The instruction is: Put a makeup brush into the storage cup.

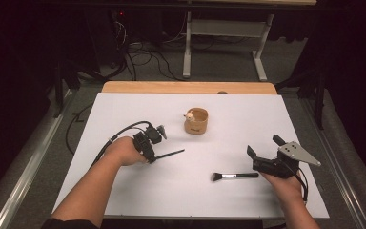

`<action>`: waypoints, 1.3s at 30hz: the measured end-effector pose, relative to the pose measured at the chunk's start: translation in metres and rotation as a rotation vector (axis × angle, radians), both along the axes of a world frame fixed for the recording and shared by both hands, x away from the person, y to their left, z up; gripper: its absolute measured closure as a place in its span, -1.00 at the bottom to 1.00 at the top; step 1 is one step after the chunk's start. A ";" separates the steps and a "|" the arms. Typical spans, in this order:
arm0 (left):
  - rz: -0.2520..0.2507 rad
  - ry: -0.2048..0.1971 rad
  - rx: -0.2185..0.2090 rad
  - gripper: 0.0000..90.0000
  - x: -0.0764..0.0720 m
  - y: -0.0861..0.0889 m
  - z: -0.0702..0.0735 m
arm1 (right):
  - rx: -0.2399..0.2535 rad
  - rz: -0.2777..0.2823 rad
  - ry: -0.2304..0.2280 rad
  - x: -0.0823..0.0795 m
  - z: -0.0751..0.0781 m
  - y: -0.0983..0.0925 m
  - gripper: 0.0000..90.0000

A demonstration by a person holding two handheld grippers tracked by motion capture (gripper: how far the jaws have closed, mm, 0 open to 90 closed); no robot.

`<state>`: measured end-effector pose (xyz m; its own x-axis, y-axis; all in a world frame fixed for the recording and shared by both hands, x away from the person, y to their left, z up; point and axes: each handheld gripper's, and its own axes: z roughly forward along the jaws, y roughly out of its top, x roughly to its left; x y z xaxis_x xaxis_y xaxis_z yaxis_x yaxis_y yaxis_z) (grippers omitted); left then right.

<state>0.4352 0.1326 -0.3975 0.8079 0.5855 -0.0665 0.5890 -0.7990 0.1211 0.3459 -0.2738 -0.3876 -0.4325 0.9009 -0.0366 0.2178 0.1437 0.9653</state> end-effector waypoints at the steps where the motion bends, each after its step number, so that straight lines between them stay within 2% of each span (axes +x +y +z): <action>1: 0.000 -0.001 0.000 0.70 0.000 0.000 0.000 | 0.001 -0.002 0.002 0.000 0.000 0.000 -0.96; 17: 0.011 -0.006 0.001 0.85 0.001 0.001 -0.001 | -0.004 0.004 0.001 0.000 0.000 0.001 -0.96; 32: 0.003 -0.012 -0.002 0.87 0.000 0.002 0.000 | 0.001 -0.001 0.003 0.000 -0.001 0.000 -0.96; 39: -0.005 -0.004 -0.015 0.87 -0.001 0.005 0.006 | 0.000 -0.002 0.005 0.000 -0.001 -0.001 -0.96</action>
